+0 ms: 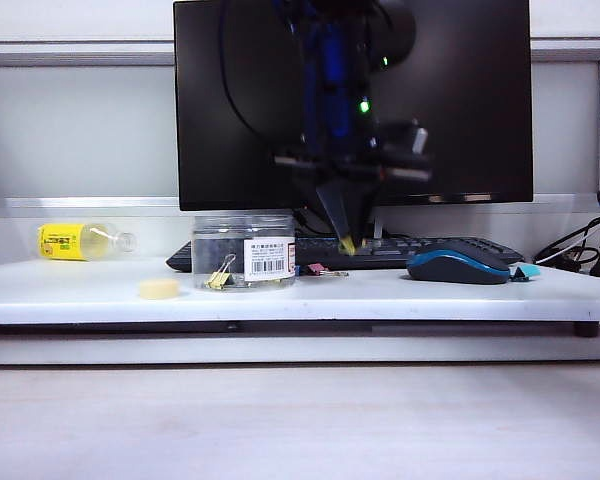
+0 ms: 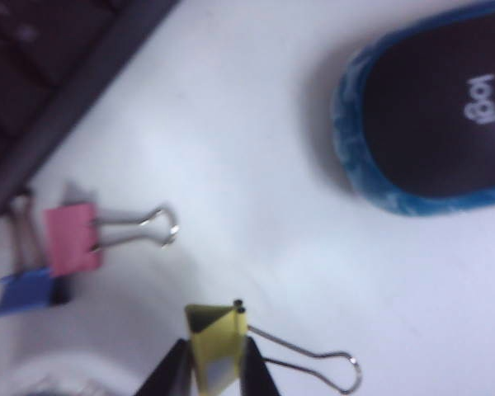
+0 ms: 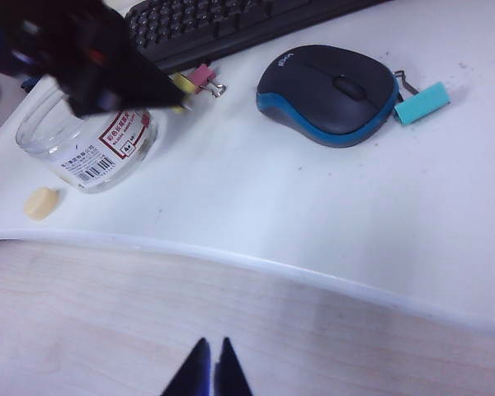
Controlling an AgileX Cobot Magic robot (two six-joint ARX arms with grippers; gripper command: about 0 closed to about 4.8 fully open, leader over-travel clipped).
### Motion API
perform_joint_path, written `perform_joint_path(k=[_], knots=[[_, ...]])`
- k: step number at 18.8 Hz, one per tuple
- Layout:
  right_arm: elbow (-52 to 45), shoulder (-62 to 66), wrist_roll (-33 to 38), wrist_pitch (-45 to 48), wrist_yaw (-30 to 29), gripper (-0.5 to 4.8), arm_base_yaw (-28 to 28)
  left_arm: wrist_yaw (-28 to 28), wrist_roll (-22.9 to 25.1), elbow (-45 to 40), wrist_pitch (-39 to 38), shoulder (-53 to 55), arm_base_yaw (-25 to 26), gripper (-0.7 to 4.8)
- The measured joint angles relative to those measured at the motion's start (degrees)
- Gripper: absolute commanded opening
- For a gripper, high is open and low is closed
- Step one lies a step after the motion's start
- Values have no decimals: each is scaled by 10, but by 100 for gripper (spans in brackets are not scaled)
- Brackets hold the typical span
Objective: Take the clips out of the round transparent plastic box and place them on the table.
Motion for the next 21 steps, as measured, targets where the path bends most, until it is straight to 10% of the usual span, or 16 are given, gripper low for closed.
perform_joint_path(k=[5, 8, 21], knots=[[0, 0, 0, 0, 0, 22, 0, 0, 0, 0, 3, 11, 0, 96], [0, 0, 0, 0, 0, 22, 0, 0, 0, 0, 3, 11, 7, 215], [0, -2, 9, 48, -51, 58, 0, 7, 14, 0, -13, -9, 16, 262]])
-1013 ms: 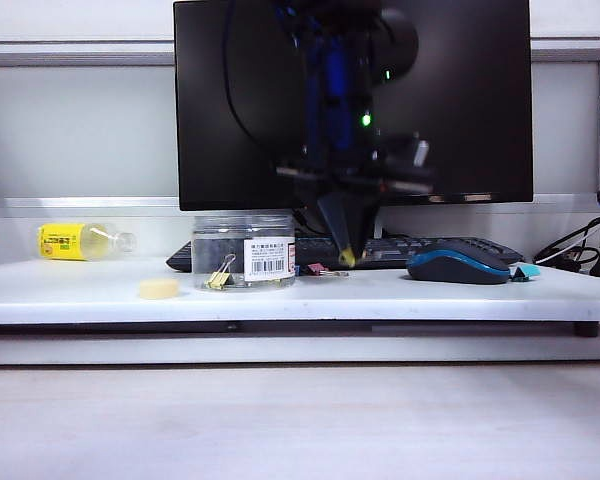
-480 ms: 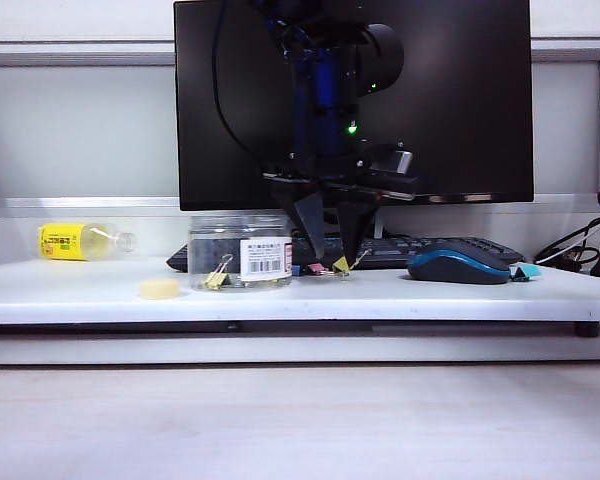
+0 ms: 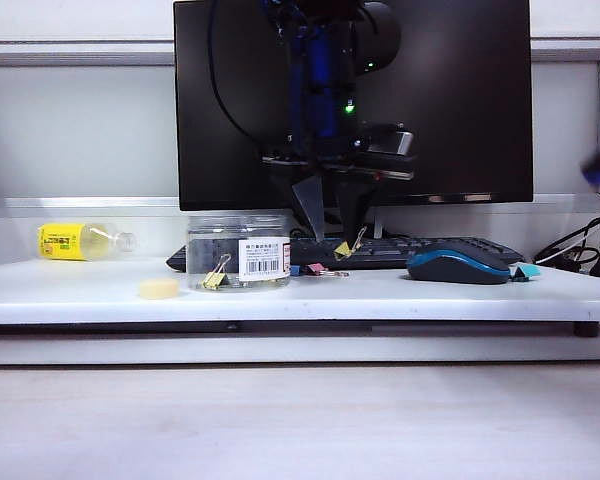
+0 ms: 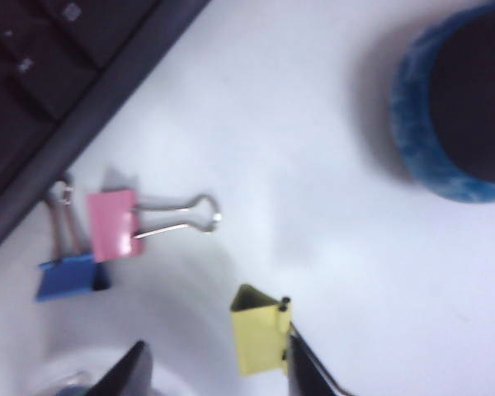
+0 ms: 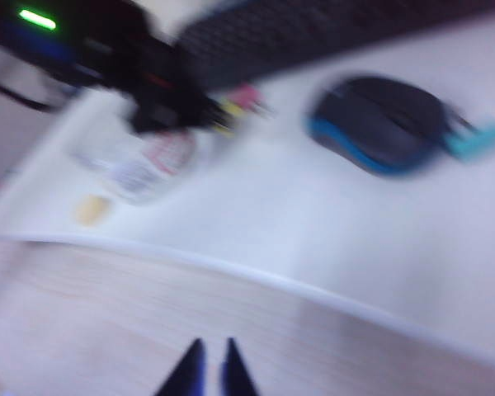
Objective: Take the clips out of the round transparent plastic box and place them on the table.
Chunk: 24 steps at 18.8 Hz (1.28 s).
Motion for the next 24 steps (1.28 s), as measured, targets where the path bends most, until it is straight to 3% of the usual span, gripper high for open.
perform_joint_path(k=[2, 7, 11, 17, 20, 23, 24], knots=[[0, 0, 17, 27, -23, 58, 0, 28, 5, 0, 0, 0, 1, 303], [0, 0, 50, 74, -43, 58, 0, 39, 7, 0, 0, 0, 14, 310], [0, 1, 51, 74, -43, 58, 0, 15, -11, 0, 3, 0, 25, 304], [0, 1, 52, 74, -43, 58, 0, 129, -49, 0, 15, 0, 38, 305], [0, 1, 52, 74, -43, 58, 0, 159, -59, 0, 20, 0, 45, 304], [0, 1, 52, 74, -43, 58, 0, 136, -87, 0, 19, 0, 51, 304], [0, 1, 52, 74, -43, 58, 0, 171, -97, 0, 21, 0, 57, 304]])
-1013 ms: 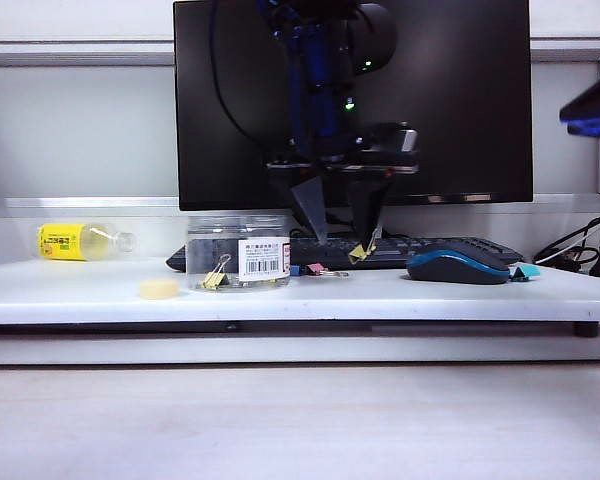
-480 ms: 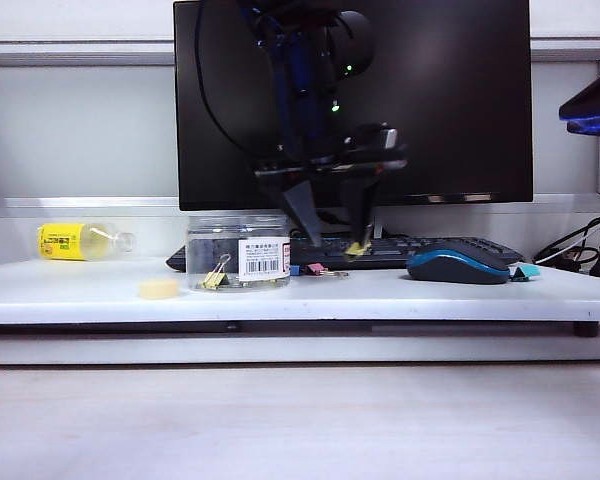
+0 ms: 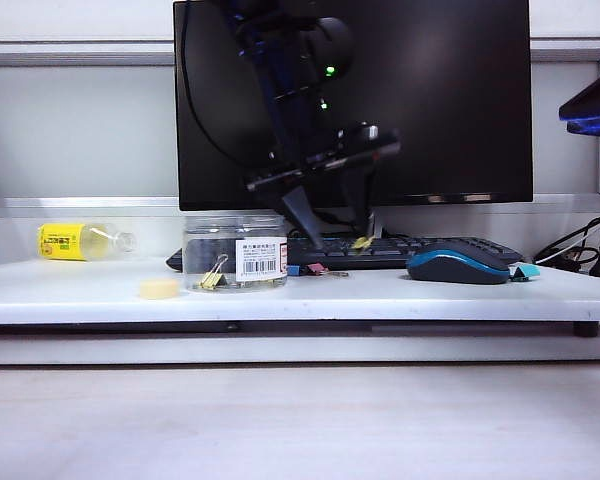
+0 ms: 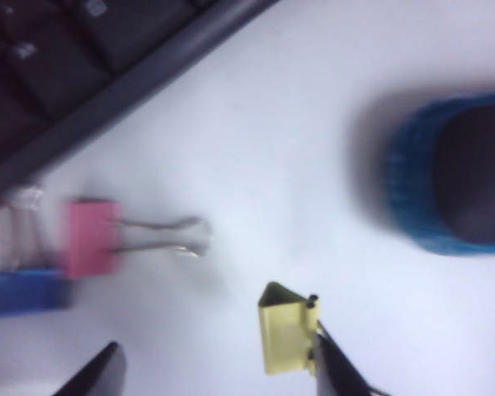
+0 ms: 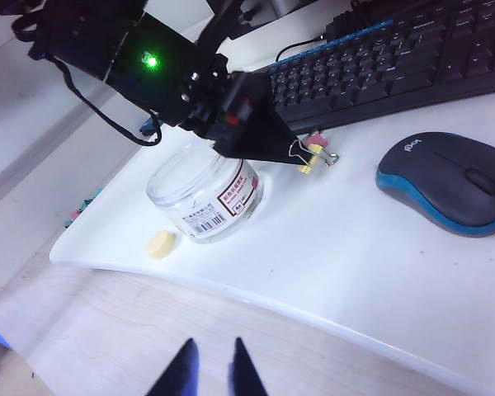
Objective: Take the clips out of the round transparent plastic box and place them on the table.
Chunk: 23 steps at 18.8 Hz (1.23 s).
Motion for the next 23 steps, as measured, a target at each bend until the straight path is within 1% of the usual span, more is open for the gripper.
perform_joint_path(k=[1, 2, 3, 4, 7, 8, 10, 11, 14, 15, 16, 17, 19, 22, 23], knots=[[0, 0, 0, 0, 0, 58, 0, 30, -13, 0, 9, 0, 6, 313], [0, 0, 0, 0, 0, 58, 0, 38, -21, 0, 10, 0, 12, 356], [0, 0, 0, 0, 0, 58, 0, 44, -23, 0, 9, 0, 14, 428], [0, 0, 0, 0, 0, 58, 0, 58, -25, 0, 8, 0, 19, 438], [0, 0, 0, -1, 0, 58, 0, 69, -34, 0, 6, 0, 25, 435], [0, 0, 0, -1, 0, 58, 0, 83, -38, 0, 7, 0, 27, 431], [0, 0, 0, -1, 0, 58, 0, 90, -41, 0, 15, 0, 28, 362], [0, 0, 0, -2, 0, 58, 0, 90, -42, 0, 20, 0, 28, 338], [0, 0, 0, -2, 1, 58, 0, 90, -44, 5, 28, 0, 28, 338], [0, 0, 0, -2, 1, 58, 0, 93, -46, 6, 31, 0, 28, 331], [0, 0, 0, -2, 1, 58, 0, 105, -50, 13, 31, 1, 28, 306], [0, 1, 0, -2, 1, 58, 0, 119, -51, 19, 31, 1, 28, 252], [0, 1, 0, -2, 2, 58, 0, 137, -52, 37, 35, 1, 28, 174], [0, 1, 0, -2, 2, 58, 0, 139, -53, 64, 37, 0, 29, 122], [0, 1, 0, -2, 2, 58, 0, 139, -53, 67, 37, 0, 30, 86]])
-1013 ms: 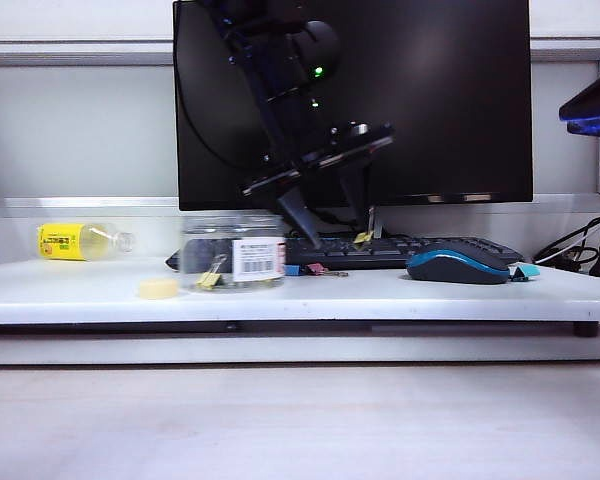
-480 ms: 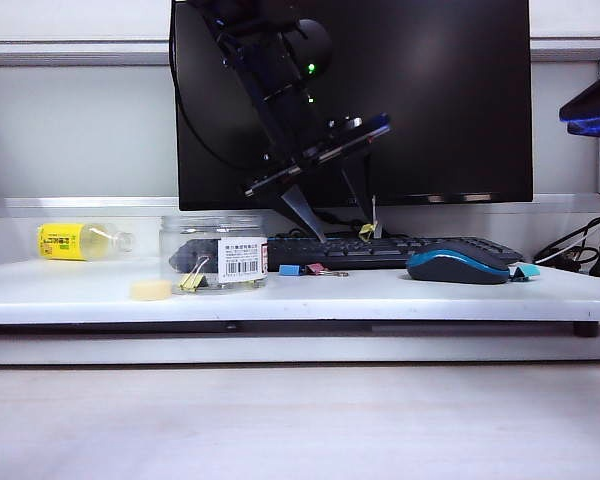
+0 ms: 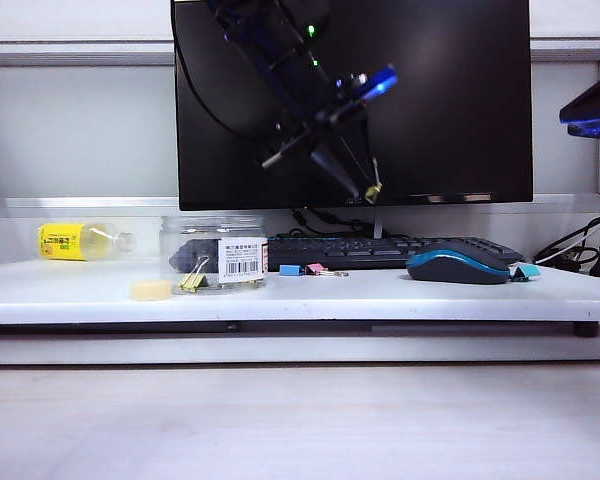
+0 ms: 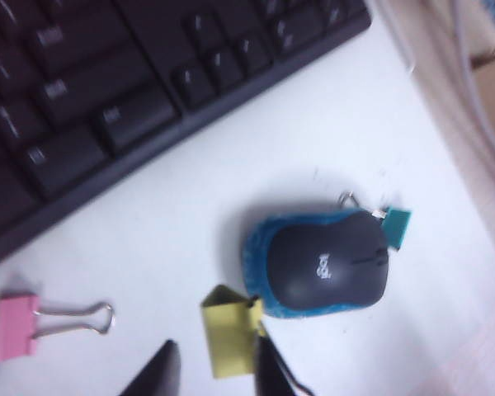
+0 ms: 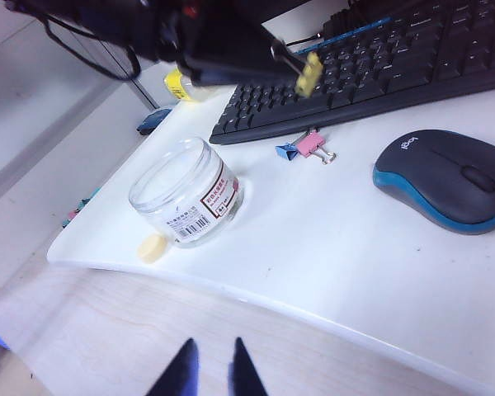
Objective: Take the clips out of the round transparent plastic box and place them on the table.
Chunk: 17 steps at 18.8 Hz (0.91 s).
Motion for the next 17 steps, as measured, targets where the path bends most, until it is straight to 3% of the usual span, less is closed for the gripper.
perform_joint_path(k=[4, 7, 8, 11, 13, 17], knots=[[0, 0, -1, 0, 0, 58, 0, 0, 1, 5, -8, 0, 2, 17], [0, 0, -2, 0, 1, 58, 0, -2, 2, 5, -14, 0, 1, 24], [0, 0, -2, 0, 1, 58, 0, -2, 2, 5, -14, 0, 2, 29], [0, 0, -2, 0, 1, 58, 0, -3, 9, 9, -33, 0, 2, 122], [0, 0, -2, 0, 1, 58, 0, -29, 42, 44, -82, 2, 1, 122], [0, 0, -7, 0, 1, 58, 0, -169, 98, 106, -191, -23, 1, 122]])
